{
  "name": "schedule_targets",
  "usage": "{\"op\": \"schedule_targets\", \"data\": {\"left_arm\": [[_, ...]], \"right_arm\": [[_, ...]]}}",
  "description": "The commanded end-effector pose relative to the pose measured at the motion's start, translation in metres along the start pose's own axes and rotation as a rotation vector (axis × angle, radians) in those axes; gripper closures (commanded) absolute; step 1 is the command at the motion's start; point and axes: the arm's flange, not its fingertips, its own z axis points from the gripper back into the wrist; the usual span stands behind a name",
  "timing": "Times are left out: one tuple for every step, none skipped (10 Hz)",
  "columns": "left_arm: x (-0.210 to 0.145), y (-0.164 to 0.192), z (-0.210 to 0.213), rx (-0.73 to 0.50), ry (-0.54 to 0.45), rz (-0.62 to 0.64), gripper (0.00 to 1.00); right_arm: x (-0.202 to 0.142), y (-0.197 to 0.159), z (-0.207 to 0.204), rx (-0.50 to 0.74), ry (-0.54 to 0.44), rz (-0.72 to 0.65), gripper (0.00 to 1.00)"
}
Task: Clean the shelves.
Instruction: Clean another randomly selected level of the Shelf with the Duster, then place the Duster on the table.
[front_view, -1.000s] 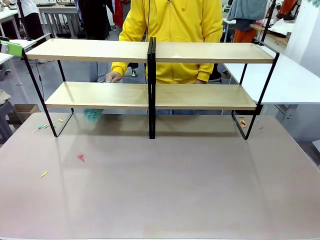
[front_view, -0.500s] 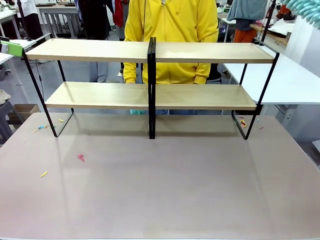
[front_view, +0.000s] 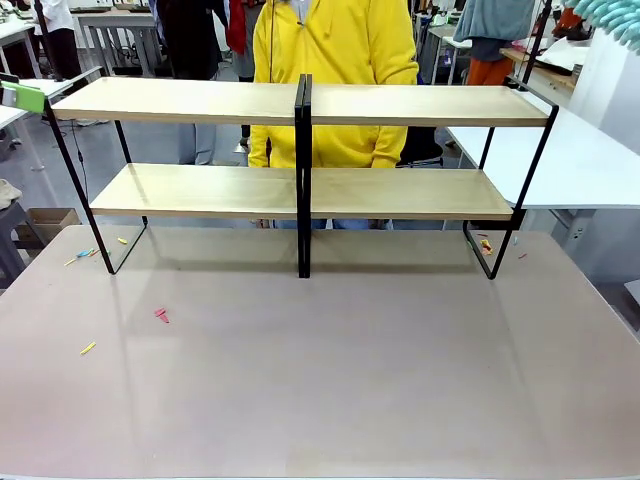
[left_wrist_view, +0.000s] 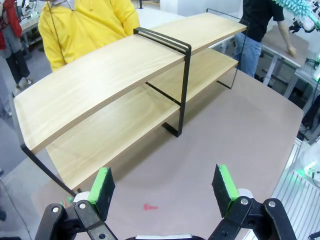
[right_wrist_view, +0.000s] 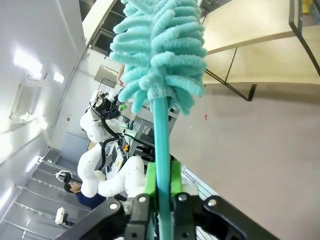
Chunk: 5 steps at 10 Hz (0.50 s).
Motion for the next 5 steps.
{"op": "schedule_targets", "data": {"left_arm": [[-0.0001, 0.0004, -0.0016, 0.001, -0.003, 0.000, 0.00], [-0.0001, 0.0004, -0.0016, 0.001, -0.003, 0.000, 0.00], [-0.0001, 0.0004, -0.0016, 0.001, -0.003, 0.000, 0.00], [-0.0001, 0.0004, -0.0016, 0.001, -0.003, 0.000, 0.00], [-0.0001, 0.0004, -0.0016, 0.001, -0.003, 0.000, 0.00]], "right_arm": [[0.0018, 0.0033, 0.0035, 0.007, 0.005, 0.015, 0.87], [0.0018, 0.0033, 0.0035, 0.007, 0.005, 0.015, 0.87], [0.0018, 0.0033, 0.0035, 0.007, 0.005, 0.015, 0.87], [0.0018, 0.0033, 0.0035, 0.007, 0.005, 0.015, 0.87], [0.0018, 0.0033, 0.0035, 0.007, 0.005, 0.015, 0.87]]}}
